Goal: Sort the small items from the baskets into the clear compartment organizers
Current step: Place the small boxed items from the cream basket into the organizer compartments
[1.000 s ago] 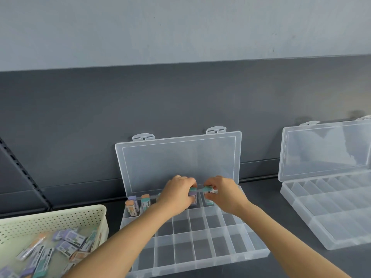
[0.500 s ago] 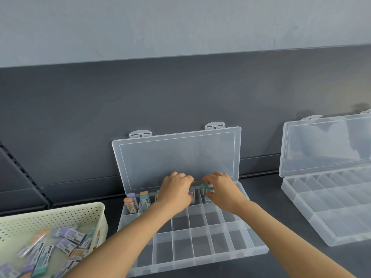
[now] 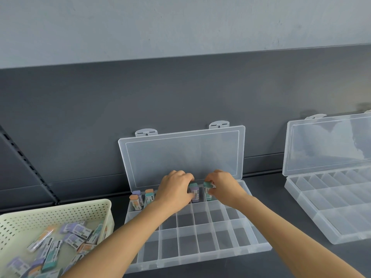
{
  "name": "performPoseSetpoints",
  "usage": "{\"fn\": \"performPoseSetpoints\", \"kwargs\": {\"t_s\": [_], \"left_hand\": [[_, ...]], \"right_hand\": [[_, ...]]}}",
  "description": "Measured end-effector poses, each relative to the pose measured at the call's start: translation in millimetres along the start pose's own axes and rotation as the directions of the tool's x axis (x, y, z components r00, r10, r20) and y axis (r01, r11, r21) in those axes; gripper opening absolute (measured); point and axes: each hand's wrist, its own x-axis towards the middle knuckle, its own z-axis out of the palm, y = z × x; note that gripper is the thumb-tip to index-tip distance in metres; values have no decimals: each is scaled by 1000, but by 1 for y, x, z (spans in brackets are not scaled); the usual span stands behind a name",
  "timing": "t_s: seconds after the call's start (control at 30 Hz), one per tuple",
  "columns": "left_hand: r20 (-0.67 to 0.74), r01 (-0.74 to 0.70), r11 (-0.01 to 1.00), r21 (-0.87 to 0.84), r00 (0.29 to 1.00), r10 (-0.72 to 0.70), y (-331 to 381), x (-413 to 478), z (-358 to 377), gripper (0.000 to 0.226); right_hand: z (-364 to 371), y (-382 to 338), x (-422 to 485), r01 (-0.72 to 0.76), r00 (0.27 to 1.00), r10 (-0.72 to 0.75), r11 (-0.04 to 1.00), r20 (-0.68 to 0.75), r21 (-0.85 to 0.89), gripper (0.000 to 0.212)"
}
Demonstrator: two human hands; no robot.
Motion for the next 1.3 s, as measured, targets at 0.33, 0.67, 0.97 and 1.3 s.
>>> {"fn": "performPoseSetpoints", "kwargs": {"t_s": [0.33,0.67,0.97,1.3], "left_hand": [[-19,-4,996,-87,1000,2,-25,-24,-20,45],[-66,75,986,-152,994,-85,-86,-87,-58,45],[6,200,963,-181,979,-202,-163,-165,-88,53],[175,346,915,-209,933,-313,-239,-230,-100,55]], "right_hand": [[-24,-20,-5,0,1000,1,999,-24,36,52],[-12,-109,-18,144,989,-141,983,-32,113,45],[23,-192,-22,291,955,-296,949,28,119,30],[63,-264,-21,387,916,-388,922,99,33,34]]}}
